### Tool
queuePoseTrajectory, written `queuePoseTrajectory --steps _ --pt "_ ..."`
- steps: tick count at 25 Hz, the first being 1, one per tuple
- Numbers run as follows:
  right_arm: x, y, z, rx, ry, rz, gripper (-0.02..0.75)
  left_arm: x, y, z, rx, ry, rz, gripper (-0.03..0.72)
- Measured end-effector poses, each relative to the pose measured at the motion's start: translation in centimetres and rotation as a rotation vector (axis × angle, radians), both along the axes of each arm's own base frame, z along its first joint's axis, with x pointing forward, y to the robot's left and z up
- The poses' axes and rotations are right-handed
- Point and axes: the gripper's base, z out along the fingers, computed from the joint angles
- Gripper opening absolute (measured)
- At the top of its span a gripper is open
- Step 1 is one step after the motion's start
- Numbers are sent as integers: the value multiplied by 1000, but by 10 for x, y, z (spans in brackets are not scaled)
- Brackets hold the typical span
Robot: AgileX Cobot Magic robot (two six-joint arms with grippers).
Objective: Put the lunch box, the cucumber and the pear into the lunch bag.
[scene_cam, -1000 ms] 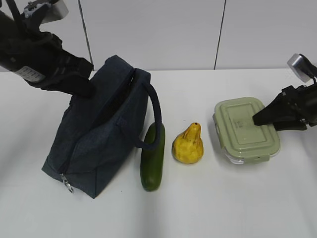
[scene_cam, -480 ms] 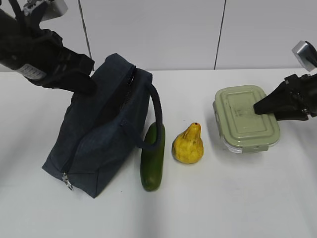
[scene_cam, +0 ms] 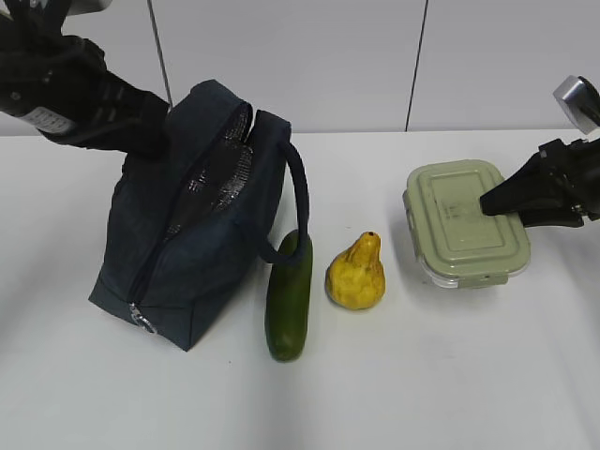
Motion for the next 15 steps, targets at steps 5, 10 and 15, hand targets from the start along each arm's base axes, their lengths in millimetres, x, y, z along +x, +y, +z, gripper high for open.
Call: queuePoseTrajectory --steps 5,10,15 --pt "0 0 0 0 0 0 356 2 9 -2 103 -14 41 3" --pt "0 0 0 0 0 0 356 3 13 -3 141 -22 62 3" --pt "0 0 0 0 0 0 356 8 18 17 202 -57 81 3"
